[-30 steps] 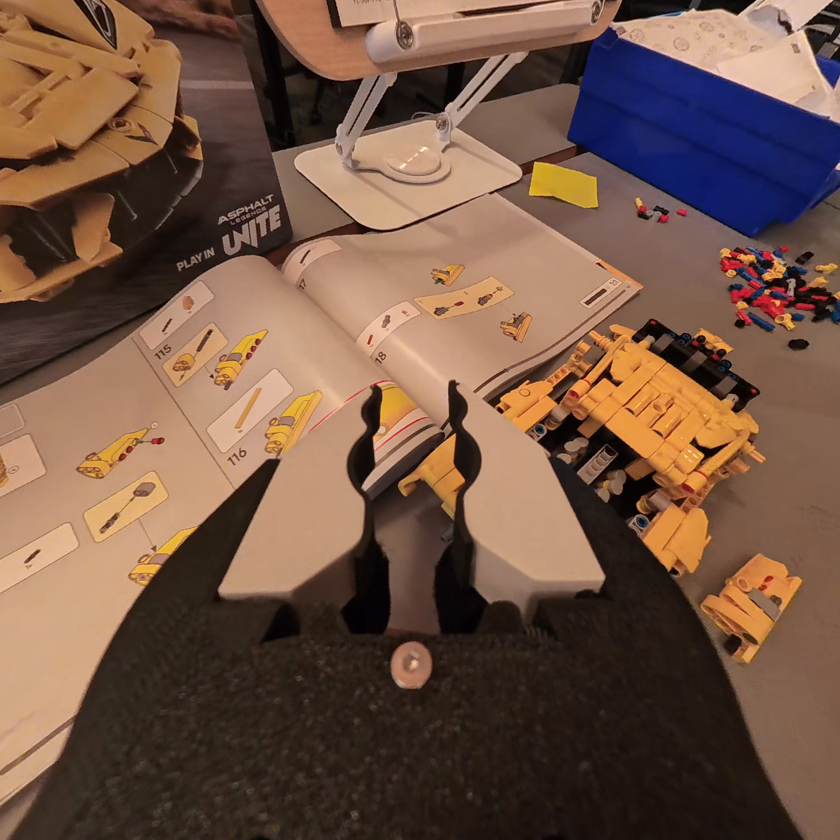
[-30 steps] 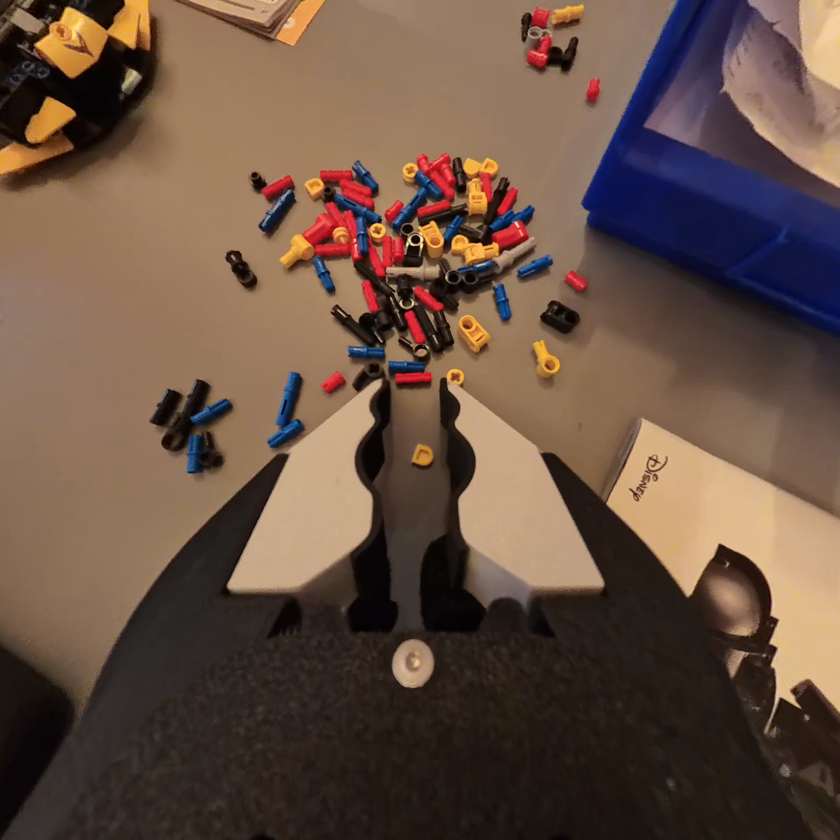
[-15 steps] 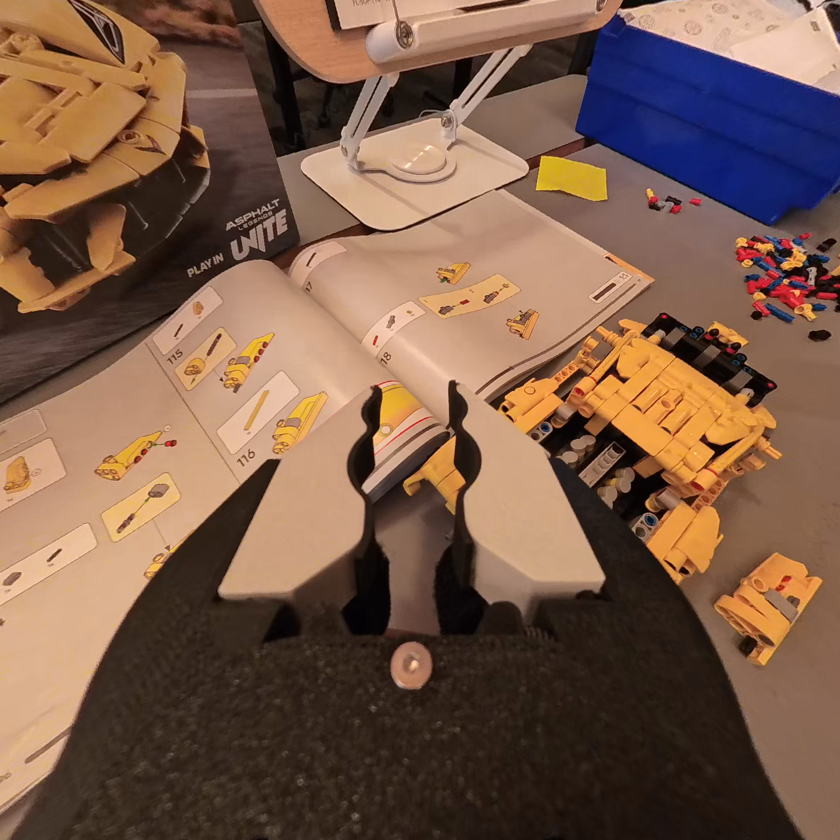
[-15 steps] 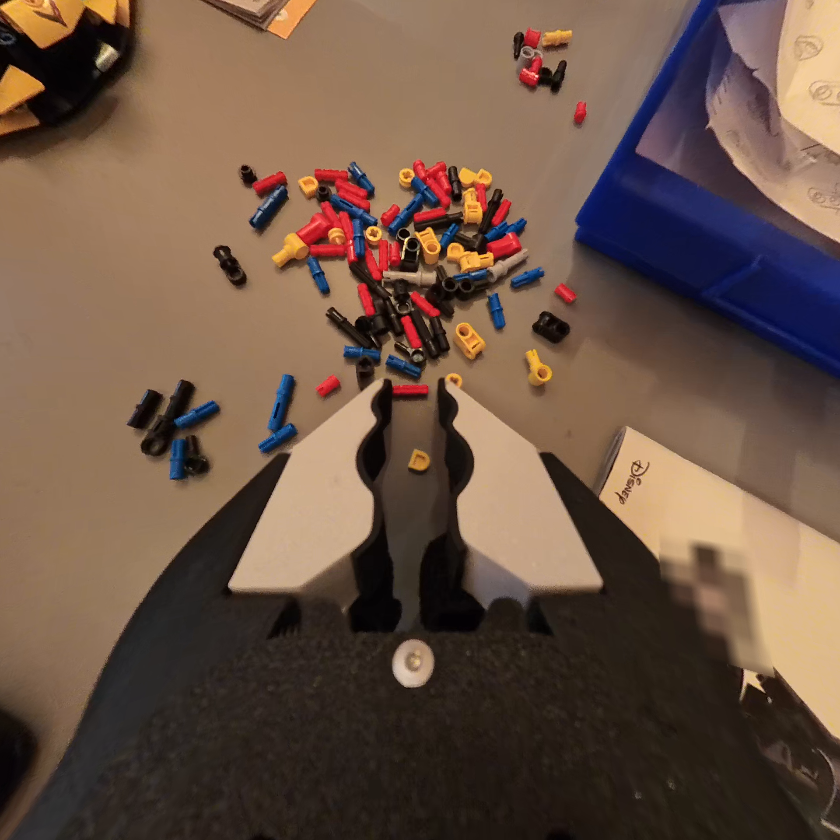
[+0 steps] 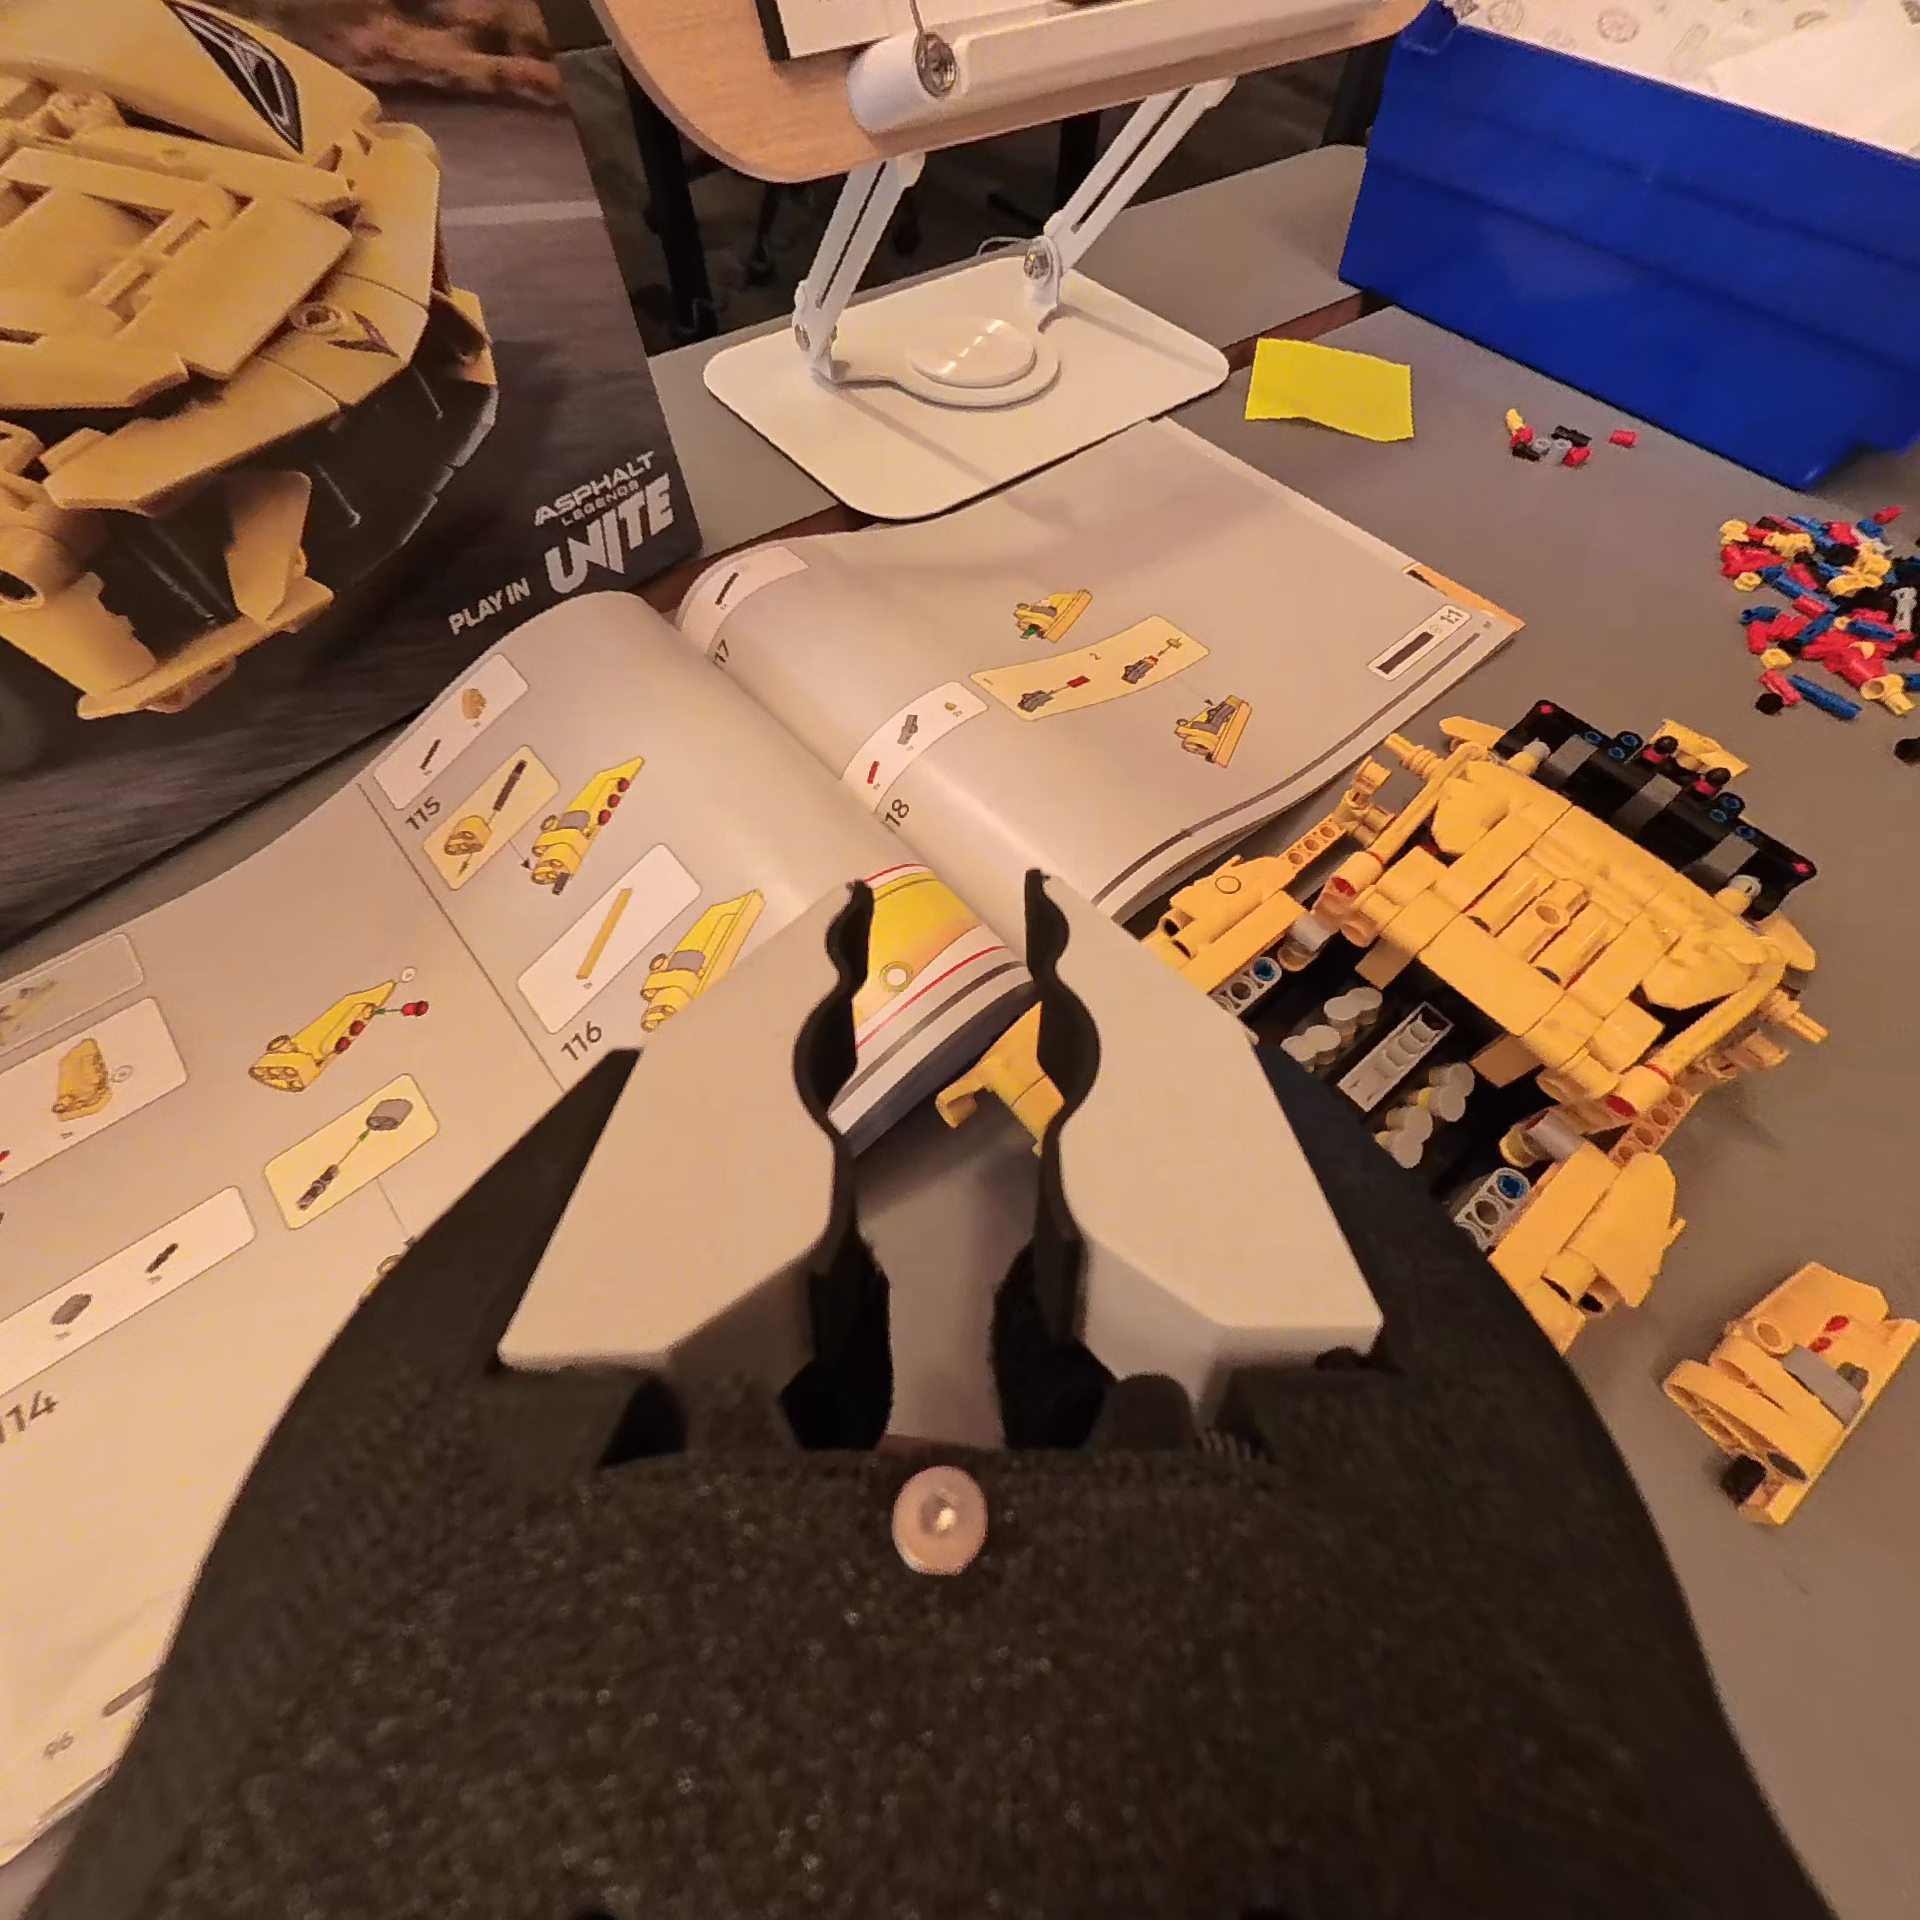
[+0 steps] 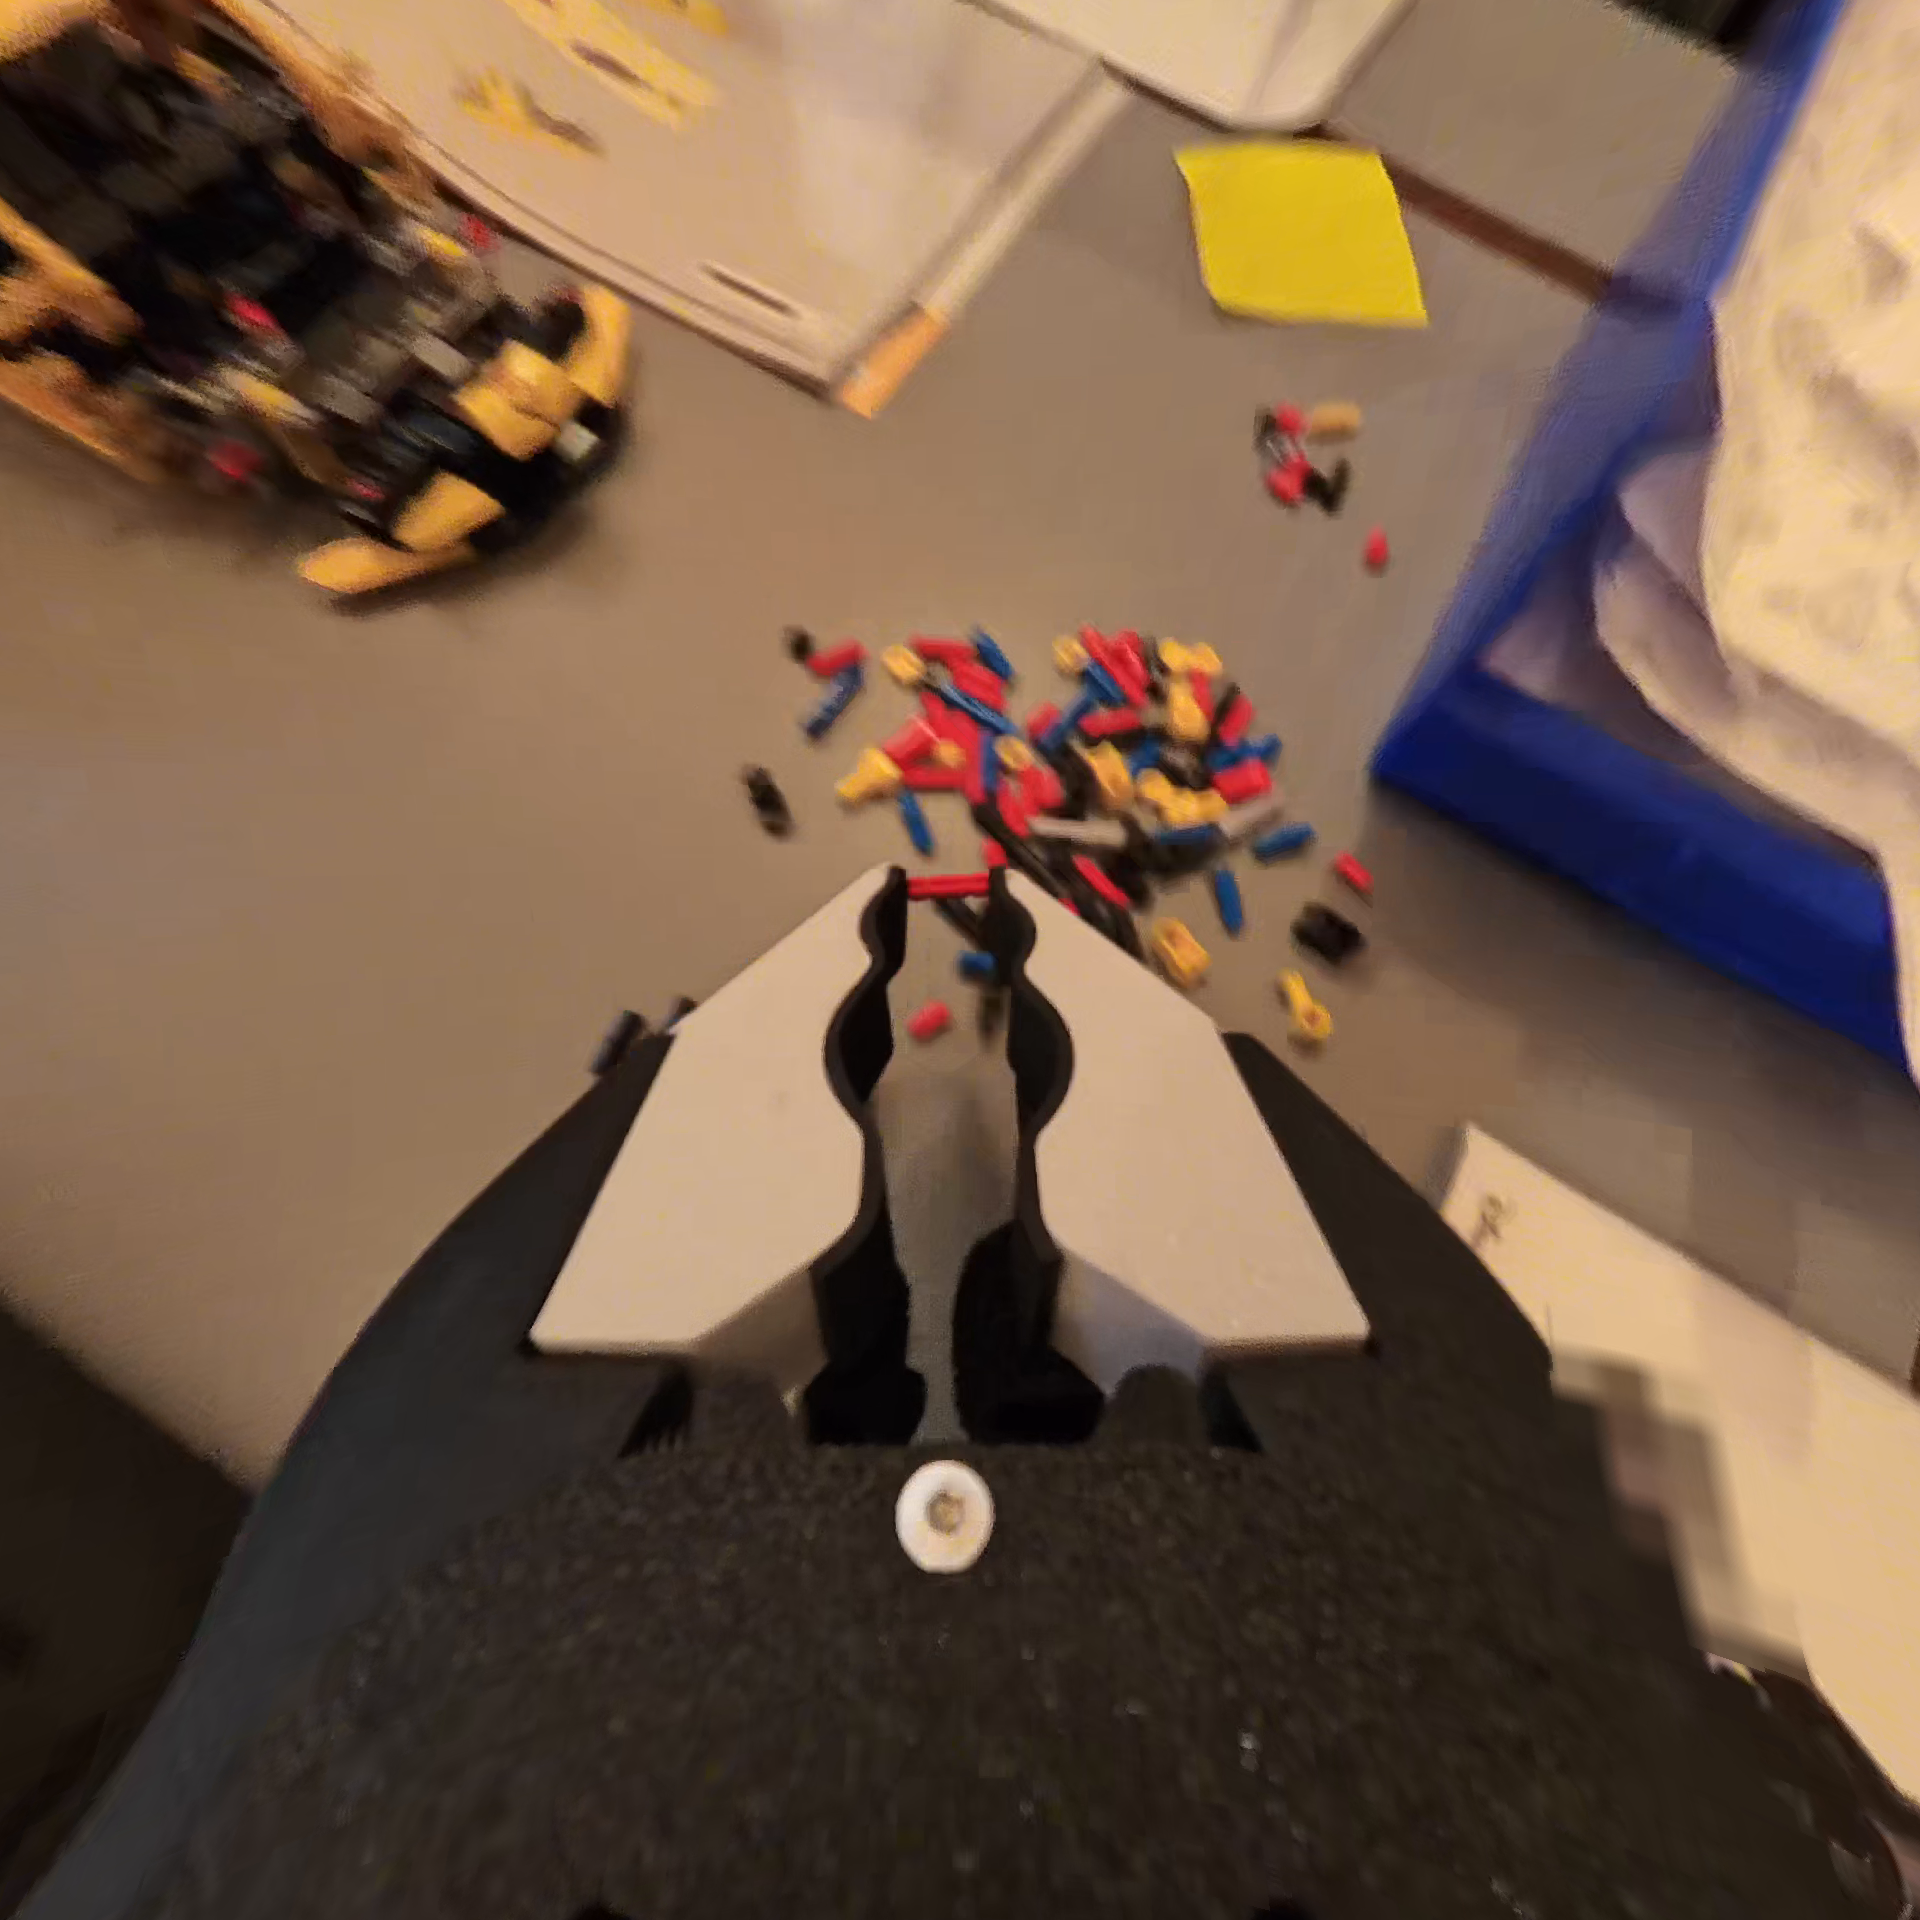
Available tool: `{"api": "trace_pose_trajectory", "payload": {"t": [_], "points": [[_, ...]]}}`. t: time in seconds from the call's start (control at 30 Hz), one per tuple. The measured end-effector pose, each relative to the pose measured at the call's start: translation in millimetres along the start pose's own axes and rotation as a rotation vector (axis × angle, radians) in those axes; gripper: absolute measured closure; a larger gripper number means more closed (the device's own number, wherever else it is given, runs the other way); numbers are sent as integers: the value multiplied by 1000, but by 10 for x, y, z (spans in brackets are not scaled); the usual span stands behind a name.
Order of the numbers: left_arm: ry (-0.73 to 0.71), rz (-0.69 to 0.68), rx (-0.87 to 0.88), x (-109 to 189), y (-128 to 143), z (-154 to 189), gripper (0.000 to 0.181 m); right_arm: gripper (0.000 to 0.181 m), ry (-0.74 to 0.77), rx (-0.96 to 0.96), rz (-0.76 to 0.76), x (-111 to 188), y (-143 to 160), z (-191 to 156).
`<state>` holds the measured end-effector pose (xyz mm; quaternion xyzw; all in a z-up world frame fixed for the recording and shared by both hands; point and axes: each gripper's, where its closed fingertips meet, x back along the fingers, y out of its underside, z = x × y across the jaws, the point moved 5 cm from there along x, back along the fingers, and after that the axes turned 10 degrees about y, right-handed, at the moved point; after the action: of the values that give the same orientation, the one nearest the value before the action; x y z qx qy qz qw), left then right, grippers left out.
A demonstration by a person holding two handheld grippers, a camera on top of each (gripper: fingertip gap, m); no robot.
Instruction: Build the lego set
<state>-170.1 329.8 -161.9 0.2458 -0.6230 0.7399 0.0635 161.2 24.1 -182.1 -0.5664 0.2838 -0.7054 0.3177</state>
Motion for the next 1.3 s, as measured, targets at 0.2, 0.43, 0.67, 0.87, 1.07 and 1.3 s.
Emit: {"api": "trace_pose_trajectory", "payload": {"t": [0.2,0.43,0.67,0.87,1.07,1.3], "points": [[-5,-4,-14,1,-3,7,152,167,-324,20,27,48,-283,-1126],[13,-10,2,-26,20,13,151,167,-425,218,-22,-238,-240,-2005],[-1,-3,-32,4,-22,44,151,167,-439,252,-39,-329,-246,-2125],[47,-29,40,59,-12,3,152,165,-459,183,-16,-333,-228,-2125],[29,-57,153,706,56,-301,151,150,-434,81,145,-306,-475,-1985],[-174,-279,223,1877,740,-341,151,150,-373,-100,314,-288,-634,-1722]]}}
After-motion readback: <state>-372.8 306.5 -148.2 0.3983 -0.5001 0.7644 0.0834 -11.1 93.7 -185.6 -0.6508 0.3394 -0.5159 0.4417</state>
